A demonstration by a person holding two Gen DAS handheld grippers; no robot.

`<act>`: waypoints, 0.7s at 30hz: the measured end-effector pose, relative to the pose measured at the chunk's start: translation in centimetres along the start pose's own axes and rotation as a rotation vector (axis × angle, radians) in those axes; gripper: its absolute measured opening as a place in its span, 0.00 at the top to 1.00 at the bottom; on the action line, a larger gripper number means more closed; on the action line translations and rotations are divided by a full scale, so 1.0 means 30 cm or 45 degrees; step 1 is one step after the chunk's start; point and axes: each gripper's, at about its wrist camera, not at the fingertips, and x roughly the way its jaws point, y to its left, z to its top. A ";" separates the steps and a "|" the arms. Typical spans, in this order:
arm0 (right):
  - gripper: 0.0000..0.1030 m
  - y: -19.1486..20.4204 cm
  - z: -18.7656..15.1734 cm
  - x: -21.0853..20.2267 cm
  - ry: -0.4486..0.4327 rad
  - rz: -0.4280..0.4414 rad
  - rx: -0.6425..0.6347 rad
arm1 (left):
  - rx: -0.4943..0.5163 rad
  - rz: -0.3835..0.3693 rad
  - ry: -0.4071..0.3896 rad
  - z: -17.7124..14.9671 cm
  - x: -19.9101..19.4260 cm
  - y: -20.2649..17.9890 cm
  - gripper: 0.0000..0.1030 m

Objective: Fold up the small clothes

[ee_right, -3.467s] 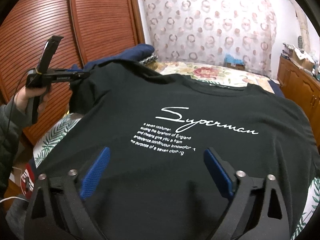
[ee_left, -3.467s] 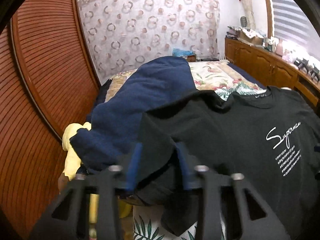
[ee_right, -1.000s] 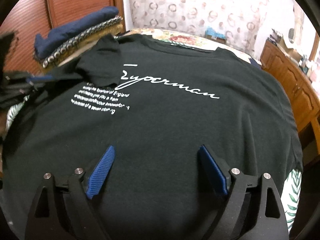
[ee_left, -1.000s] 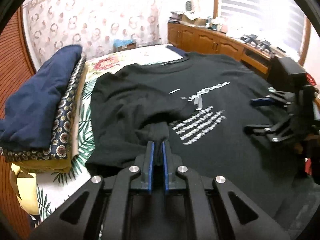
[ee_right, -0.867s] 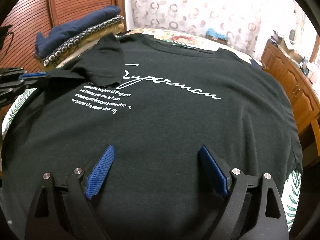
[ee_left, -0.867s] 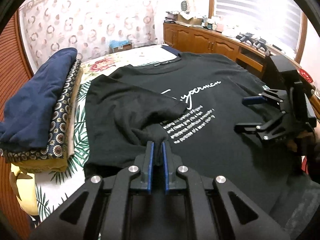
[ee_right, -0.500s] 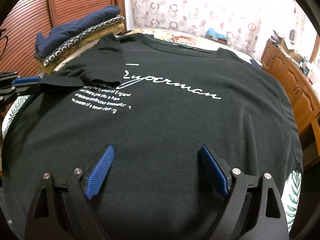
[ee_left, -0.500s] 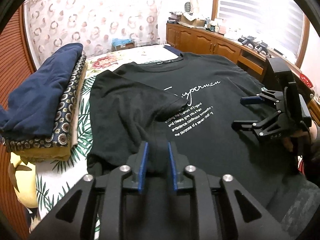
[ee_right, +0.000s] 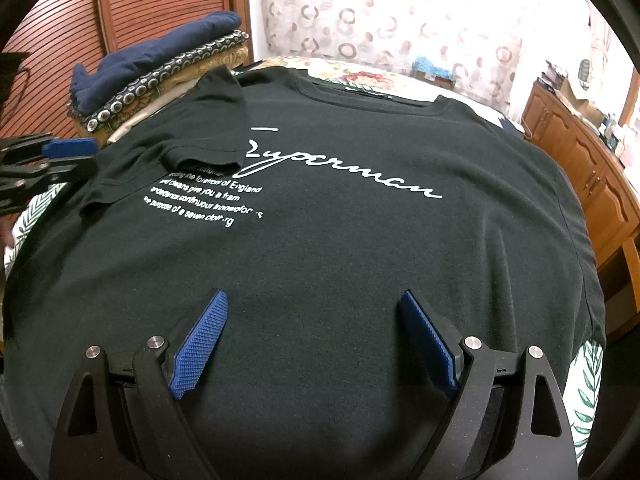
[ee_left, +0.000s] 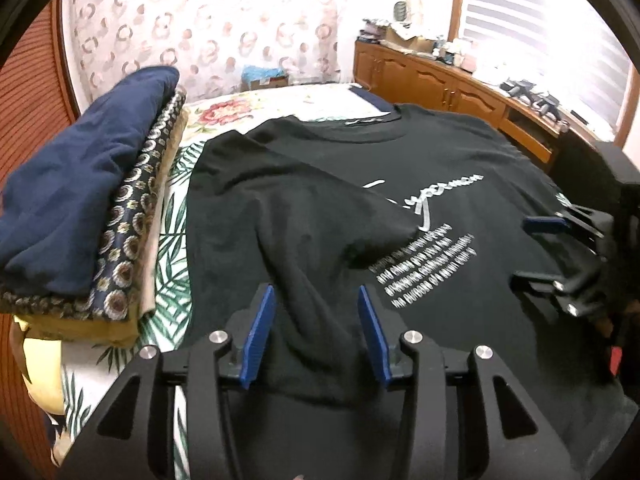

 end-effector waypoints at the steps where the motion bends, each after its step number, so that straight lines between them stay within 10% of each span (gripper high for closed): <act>1: 0.13 0.000 0.000 0.000 0.000 0.000 0.000 | -0.011 0.004 0.007 0.010 0.019 0.007 0.59; 21: 0.13 0.000 -0.001 0.001 -0.001 0.000 -0.001 | -0.046 0.055 0.023 0.021 0.110 0.017 0.55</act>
